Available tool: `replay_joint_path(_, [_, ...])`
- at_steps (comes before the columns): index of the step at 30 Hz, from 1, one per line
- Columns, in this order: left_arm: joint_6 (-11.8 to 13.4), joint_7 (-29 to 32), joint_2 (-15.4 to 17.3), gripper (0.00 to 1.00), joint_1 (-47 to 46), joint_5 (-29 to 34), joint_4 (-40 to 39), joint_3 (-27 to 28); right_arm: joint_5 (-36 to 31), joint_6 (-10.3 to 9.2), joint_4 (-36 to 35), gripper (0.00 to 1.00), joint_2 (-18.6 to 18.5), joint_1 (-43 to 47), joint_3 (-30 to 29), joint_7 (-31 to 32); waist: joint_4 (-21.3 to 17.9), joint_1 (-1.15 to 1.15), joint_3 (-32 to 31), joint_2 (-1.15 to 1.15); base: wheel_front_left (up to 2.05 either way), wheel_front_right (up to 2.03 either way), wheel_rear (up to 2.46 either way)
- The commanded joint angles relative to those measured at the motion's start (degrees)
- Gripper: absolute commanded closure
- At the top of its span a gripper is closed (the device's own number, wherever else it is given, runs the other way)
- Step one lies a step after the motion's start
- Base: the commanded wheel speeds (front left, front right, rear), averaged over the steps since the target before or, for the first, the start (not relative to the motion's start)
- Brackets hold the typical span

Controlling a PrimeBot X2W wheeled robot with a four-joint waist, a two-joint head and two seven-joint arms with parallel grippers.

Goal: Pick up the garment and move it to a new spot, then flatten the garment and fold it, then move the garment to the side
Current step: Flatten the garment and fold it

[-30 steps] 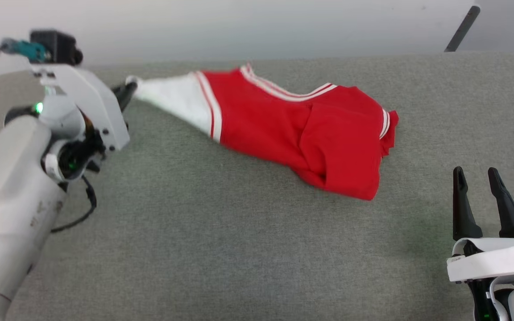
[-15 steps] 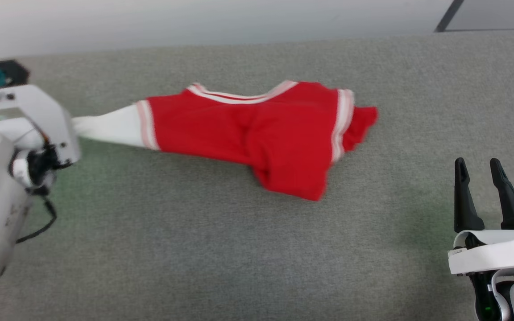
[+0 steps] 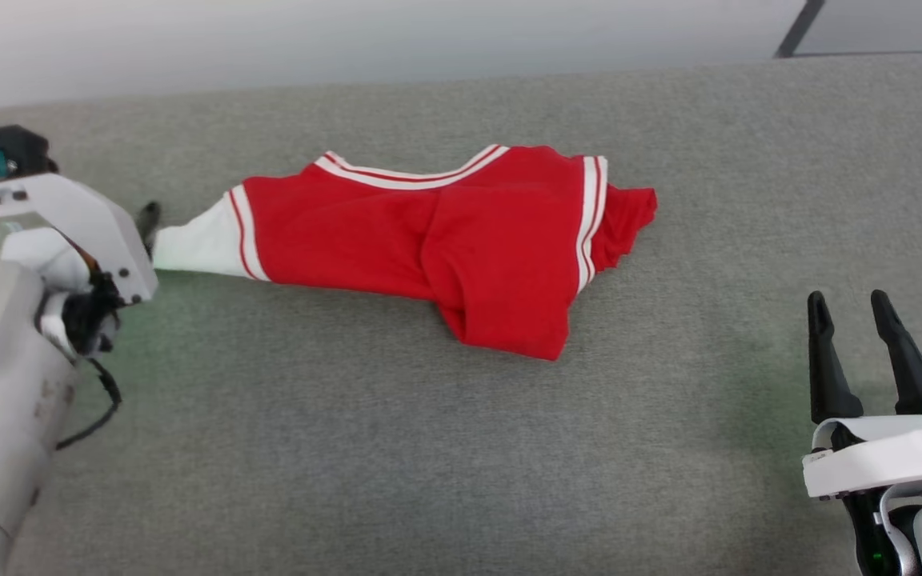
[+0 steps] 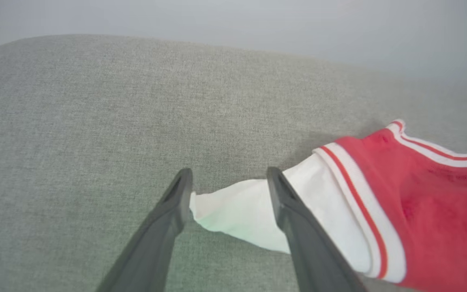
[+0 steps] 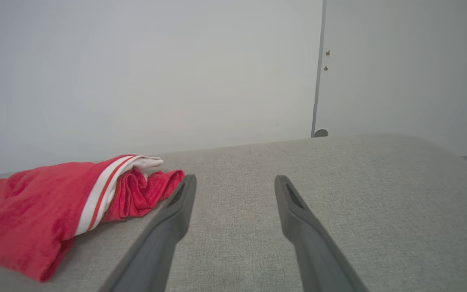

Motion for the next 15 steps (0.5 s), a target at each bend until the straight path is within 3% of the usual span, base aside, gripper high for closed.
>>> replay_joint_path(1, [-0.71, -1.13, -0.15, 0.0, 1.16, -0.07, -0.35, 0.17, -0.49, 0.0, 0.31, 0.0, -0.52, -0.91, 0.33, -0.05, 1.08, 0.0, -0.85, 0.0, 0.0, 0.0, 0.0])
replay_joint_path(8, [-3.71, -16.99, -2.1, 0.0, 8.47, 0.51, -7.07, 1.45, 0.42, 0.0, 5.77, 0.0, -5.94, -4.31, 4.6, 1.26, 5.48, 0.0, -2.3, 0.0, 0.0, 0.0, 0.0])
replay_joint_path(12, [-0.83, -23.83, -3.04, 0.0, 14.61, 2.08, -13.32, 1.39, 2.93, 0.0, 7.66, 0.0, -9.17, -7.52, 7.29, 5.69, 8.71, 0.0, -2.61, 0.0, 0.0, 0.0, 0.0])
replay_joint_path(15, [3.18, -25.84, -2.78, 0.0, 19.4, 5.52, -20.25, 2.24, 5.05, 0.0, 8.22, 0.0, -11.36, -10.62, 9.69, 10.55, 10.85, 0.0, -2.31, 0.0, 0.0, 0.0, 0.0])
